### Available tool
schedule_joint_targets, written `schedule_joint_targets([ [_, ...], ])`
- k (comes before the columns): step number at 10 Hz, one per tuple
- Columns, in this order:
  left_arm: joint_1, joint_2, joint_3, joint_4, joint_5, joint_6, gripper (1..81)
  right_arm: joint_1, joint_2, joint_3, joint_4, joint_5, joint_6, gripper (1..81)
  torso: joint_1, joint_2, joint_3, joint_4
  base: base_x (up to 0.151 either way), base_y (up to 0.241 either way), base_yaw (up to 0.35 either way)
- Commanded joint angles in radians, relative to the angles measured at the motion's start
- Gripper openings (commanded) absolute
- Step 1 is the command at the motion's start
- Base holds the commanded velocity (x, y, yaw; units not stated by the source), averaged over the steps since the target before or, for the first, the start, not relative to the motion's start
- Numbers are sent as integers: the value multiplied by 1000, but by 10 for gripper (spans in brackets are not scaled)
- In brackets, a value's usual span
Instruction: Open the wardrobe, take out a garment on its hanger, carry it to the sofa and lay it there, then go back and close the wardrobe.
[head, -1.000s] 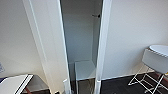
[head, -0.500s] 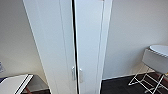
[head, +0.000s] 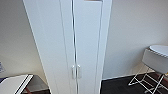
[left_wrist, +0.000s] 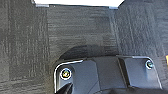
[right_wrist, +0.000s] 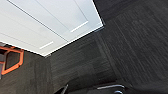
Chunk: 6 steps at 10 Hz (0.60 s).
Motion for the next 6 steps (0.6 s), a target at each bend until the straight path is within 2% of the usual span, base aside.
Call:
schedule_joint_targets([
  [1, 50, 76, -81, 150, -87, 2, 811, -131, 151, -230, -108, -4, -11, 811, 0, 0, 0, 0, 0, 0, 0],
  [3, 104, 148, -175, 148, -94, 12, 811, -225, 189, -266, -113, -15, -22, 811, 0, 0, 0, 0, 0, 0, 0],
  [5, 135, 244, -279, 148, -94, 22, 811, -303, 205, -269, -119, -17, -75, 811, -1, 0, 1, 0, 0, 0, 0],
  [6, 138, 281, -310, 147, -86, 22, 811, -325, 214, -270, -119, -18, -83, 811, -1, -1, 1, 0, 0, 0, 0],
])
